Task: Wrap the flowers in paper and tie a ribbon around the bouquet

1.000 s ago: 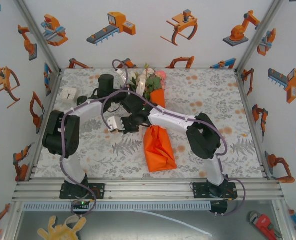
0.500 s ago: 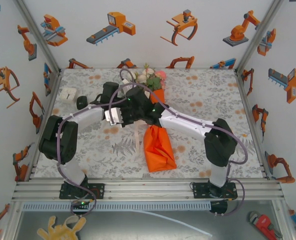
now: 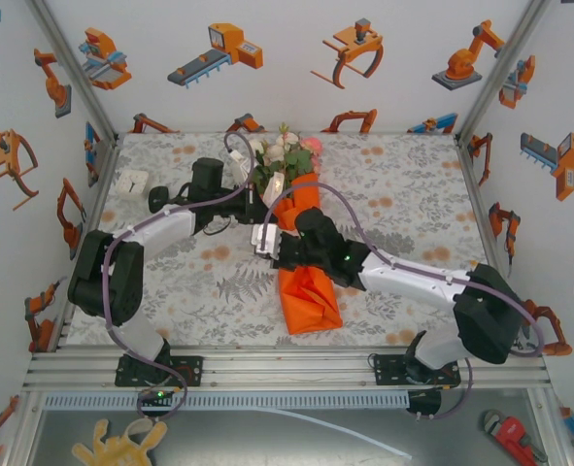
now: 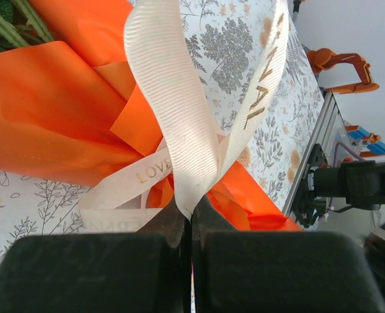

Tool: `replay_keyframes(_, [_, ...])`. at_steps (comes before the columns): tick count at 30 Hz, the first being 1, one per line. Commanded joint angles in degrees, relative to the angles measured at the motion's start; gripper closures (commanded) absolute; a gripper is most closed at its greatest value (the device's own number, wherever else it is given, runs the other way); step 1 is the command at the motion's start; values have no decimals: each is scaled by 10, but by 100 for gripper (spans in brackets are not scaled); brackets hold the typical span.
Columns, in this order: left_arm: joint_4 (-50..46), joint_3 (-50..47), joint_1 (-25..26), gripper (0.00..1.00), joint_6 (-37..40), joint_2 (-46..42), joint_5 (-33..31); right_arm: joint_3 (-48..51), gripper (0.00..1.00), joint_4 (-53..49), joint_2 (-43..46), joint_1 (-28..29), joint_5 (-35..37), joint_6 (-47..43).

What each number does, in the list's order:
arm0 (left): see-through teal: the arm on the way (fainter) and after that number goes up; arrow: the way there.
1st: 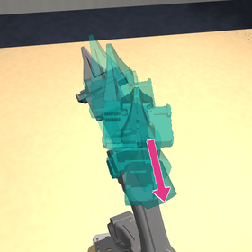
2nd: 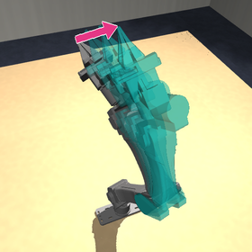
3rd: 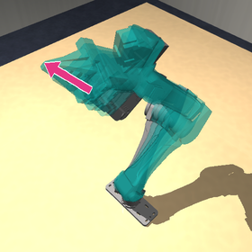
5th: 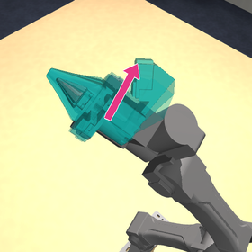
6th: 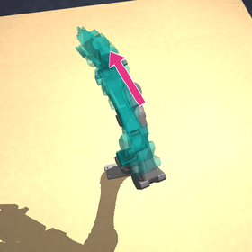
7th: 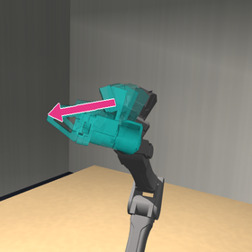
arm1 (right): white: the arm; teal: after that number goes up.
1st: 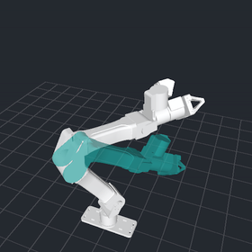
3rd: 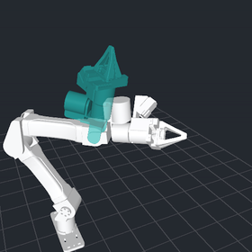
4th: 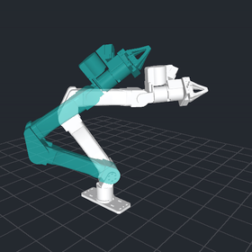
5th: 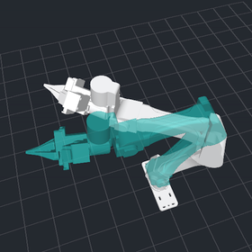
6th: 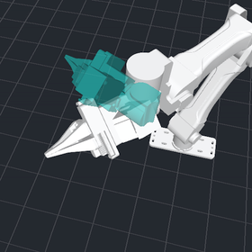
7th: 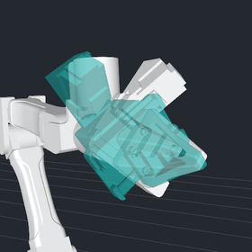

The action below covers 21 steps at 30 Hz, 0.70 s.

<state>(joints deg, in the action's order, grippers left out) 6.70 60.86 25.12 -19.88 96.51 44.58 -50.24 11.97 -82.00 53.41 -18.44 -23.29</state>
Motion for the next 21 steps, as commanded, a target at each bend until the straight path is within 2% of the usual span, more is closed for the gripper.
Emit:
replay_keyframes(1, [5,-6,0,100,10,-3,3,22,100,61,36,-21,96,157])
replay_keyframes(6, [7,-5,4,100,7,4,4,44,100,72,55,-72,123,259])
replay_keyframes(9, [5,-5,6,100,10,7,3,49,100,72,63,-88,154,254])
replay_keyframes(13, [-15,-2,6,100,21,7,3,46,100,55,66,-110,143,216])
replay_keyframes(15, [-23,-5,6,100,24,3,0,34,100,35,71,-111,91,184])
replay_keyframes(18, [-36,-4,7,100,23,3,-27,1,100,-5,56,-102,-39,155])
replay_keyframes(19, [-43,0,6,100,23,5,-38,-10,100,-18,52,-84,-73,142])
replay_keyframes(21, [-43,2,6,100,22,9,-49,-10,100,-18,39,-29,-89,105])
